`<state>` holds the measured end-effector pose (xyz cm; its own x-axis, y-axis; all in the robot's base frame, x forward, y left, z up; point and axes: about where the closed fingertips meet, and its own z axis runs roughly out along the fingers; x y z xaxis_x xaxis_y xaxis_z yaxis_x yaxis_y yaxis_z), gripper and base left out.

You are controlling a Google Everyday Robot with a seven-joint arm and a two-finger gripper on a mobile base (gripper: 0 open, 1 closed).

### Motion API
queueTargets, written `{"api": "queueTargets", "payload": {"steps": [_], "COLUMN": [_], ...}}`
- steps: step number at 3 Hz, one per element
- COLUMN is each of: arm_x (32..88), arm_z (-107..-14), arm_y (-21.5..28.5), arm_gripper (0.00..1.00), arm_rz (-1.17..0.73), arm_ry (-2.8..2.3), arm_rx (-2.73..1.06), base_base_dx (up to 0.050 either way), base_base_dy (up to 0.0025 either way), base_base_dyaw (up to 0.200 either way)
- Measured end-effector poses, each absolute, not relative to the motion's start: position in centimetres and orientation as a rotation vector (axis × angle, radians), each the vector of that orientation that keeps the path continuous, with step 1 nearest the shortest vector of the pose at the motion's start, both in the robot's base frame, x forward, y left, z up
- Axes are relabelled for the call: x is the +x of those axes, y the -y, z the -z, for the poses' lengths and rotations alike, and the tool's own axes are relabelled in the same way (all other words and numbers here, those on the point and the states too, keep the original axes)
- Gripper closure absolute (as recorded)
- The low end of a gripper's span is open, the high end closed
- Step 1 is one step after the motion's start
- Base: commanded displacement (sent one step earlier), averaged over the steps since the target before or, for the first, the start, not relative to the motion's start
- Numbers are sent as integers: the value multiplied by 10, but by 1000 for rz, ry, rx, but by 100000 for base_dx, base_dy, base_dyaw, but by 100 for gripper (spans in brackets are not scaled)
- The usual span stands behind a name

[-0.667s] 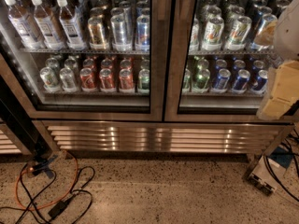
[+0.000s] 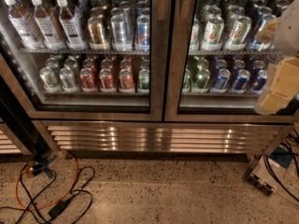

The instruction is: Open right fridge door

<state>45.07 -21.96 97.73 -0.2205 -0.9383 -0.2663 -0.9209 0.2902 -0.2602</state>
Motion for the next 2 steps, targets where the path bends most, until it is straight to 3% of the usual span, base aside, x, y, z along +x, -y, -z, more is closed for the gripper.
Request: {"api": "queueTargets", "payload": {"steps": [2], "arm_x": [465], "arm_z": [-970], "arm_y": [226], "arm_gripper": [0], "arm_rz": [-19], "arm_ry": [-2187], "arm_rx": [-1608], "base_base_dx": [0], "base_base_dy": [0], "base_base_dyaw": [0]}}
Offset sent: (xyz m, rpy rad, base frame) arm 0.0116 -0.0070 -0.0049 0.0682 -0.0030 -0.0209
